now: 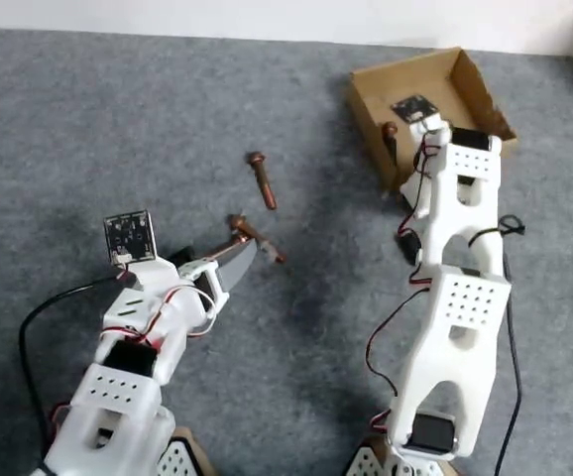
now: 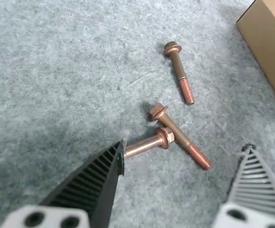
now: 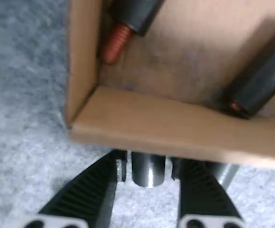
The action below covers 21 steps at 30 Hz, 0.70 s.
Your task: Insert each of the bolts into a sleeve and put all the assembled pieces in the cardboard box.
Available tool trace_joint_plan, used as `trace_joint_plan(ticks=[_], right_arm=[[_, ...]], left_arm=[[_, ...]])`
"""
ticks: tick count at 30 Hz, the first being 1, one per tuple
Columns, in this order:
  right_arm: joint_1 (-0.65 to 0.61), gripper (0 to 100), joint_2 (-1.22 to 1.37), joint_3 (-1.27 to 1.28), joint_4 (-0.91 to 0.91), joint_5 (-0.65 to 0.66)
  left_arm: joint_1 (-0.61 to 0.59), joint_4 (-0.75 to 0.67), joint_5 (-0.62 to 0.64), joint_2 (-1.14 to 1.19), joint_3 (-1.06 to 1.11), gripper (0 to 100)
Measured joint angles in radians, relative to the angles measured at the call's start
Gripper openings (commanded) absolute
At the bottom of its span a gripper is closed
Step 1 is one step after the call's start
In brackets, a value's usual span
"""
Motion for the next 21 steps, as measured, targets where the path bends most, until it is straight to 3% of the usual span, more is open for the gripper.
trace_joint_plan(ticks=[6,17,21], right_arm=[[0.011,0.5,0.002,-0.018,0.049,-0.034],[-0.002,0.5,0.014,-0.250,0.384,-0.075],[0.005,0.5,0.014,-0.315,0.397,-0.106]], left_arm=[[0.000,0.000,0.000,0.000,0.000,35],[0.000,0.000,0.000,0.000,-0.002,35],[0.000,0.127,0.000,0.000,-0.058,35]])
